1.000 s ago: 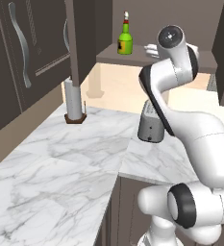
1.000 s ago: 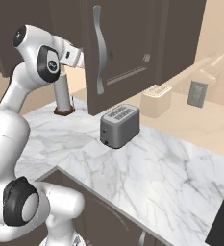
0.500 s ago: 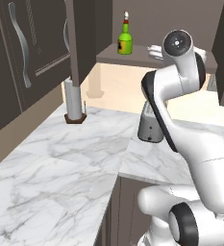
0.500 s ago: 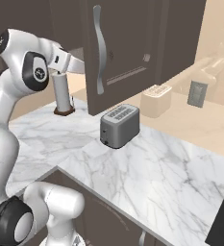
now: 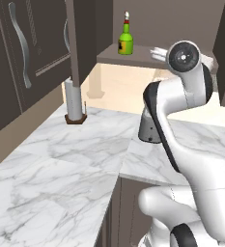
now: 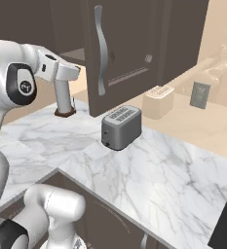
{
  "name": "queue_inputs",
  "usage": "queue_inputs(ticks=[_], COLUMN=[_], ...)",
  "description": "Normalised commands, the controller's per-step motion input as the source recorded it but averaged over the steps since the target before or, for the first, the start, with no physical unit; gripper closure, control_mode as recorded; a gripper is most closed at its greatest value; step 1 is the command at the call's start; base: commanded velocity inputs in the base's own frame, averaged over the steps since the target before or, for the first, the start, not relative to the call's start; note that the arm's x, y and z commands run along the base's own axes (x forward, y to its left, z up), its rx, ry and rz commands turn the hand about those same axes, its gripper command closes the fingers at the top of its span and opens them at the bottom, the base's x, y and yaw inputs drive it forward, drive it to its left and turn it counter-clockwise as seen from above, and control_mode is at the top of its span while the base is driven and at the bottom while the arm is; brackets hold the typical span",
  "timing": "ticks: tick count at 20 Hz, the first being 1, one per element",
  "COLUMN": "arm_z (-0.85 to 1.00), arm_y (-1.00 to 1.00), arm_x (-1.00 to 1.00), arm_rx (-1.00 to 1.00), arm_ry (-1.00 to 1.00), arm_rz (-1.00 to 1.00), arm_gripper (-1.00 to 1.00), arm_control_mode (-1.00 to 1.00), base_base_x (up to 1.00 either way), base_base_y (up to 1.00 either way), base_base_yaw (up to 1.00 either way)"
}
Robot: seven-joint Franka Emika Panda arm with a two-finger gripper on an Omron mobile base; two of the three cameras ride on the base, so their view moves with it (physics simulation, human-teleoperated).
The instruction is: Pick up the bar soap and spray from the sink, and place them back in the cabinet, and close the cabinet doors.
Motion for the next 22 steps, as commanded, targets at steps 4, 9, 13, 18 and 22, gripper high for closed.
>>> queue_inputs(ticks=[4, 9, 13, 18, 22], arm_z=[0.12, 0.22, 0.27, 0.16, 0.00], arm_y=[0.31, 0.23, 0.09, 0.03, 0.00], arm_x=[-0.35, -0.31, -0.36, -0.43, -0.51], arm_rx=[0.00, 0.00, 0.03, 0.04, 0.04], arm_ry=[-0.06, -0.02, 0.00, 0.00, 0.00], arm_rz=[0.00, 0.00, 0.00, 0.02, 0.02], arm_gripper=[-1.00, -1.00, -1.00, -1.00, -1.00], arm_control_mode=[-1.00, -1.00, -1.00, -1.00, -1.00], base_base_x=[0.00, 0.00, 0.00, 0.00, 0.00], base_base_y=[0.00, 0.00, 0.00, 0.00, 0.00], base_base_yaw=[0.00, 0.00, 0.00, 0.00, 0.00])
